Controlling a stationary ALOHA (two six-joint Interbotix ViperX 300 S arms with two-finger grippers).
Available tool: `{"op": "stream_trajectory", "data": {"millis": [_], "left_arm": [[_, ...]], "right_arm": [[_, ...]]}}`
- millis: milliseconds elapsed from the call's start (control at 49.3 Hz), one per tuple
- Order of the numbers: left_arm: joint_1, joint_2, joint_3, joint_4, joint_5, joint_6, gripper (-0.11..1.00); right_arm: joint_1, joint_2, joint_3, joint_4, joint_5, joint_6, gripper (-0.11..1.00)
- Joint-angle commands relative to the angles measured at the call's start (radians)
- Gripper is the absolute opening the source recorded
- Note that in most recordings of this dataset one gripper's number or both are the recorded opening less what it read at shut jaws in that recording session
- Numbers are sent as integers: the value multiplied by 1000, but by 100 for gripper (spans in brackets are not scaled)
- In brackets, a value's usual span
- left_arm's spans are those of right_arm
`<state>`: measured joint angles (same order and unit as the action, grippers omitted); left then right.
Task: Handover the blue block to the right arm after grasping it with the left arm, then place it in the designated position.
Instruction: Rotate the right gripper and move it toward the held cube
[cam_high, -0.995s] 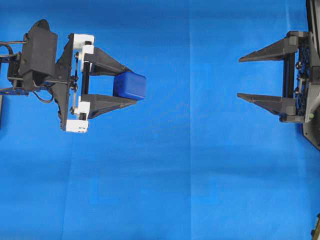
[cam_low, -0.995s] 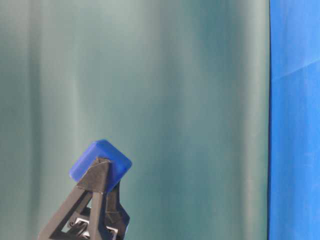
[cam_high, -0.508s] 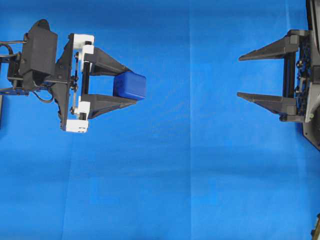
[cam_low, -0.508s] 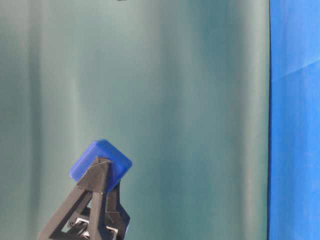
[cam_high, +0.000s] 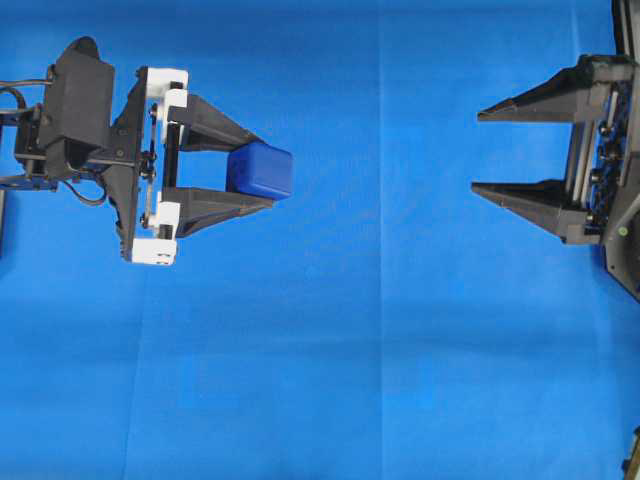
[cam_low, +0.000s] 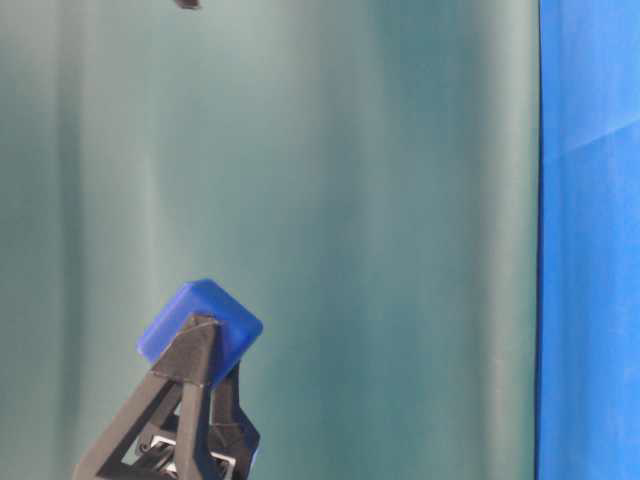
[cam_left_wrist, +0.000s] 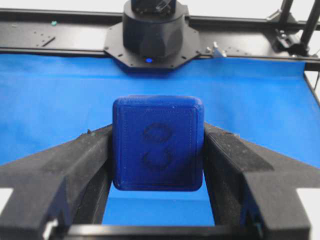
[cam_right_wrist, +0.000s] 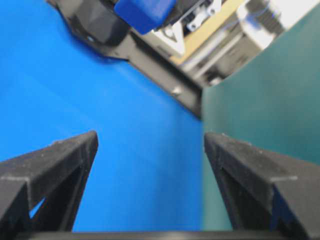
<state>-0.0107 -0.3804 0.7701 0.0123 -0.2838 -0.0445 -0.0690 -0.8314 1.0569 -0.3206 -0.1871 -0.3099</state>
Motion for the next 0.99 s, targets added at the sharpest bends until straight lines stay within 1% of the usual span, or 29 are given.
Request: {"op": "stream_trajectory", "data": {"millis": [0, 81, 264, 386, 426, 508, 609, 974], "left_arm": [[0, -17, -11, -2, -14, -2, 46], [-2, -18, -11, -2, -14, 0, 46], [0, -17, -11, -2, -14, 0, 46], [-2, -18, -9, -2, -14, -2, 46], [0, -18, -11, -2, -14, 0, 46], [0, -18, -11, -2, -14, 0, 46], [0, -18, -11, -2, -14, -2, 46], [0, -18, -11, -2, -14, -3, 46]], "right_arm": [[-2, 3, -29, -55, -11, -49, 96], [-2, 2, -29, -107, -14, -114, 96], [-2, 3, -31, -201, -14, -245, 96], [8, 3, -31, -259, -14, -321, 96], [9, 3, -31, -273, -14, -331, 96], [8, 3, -31, -290, -11, -354, 96], [9, 2, -31, -293, -11, -365, 96], [8, 0, -32, -293, -14, -365, 94]]}}
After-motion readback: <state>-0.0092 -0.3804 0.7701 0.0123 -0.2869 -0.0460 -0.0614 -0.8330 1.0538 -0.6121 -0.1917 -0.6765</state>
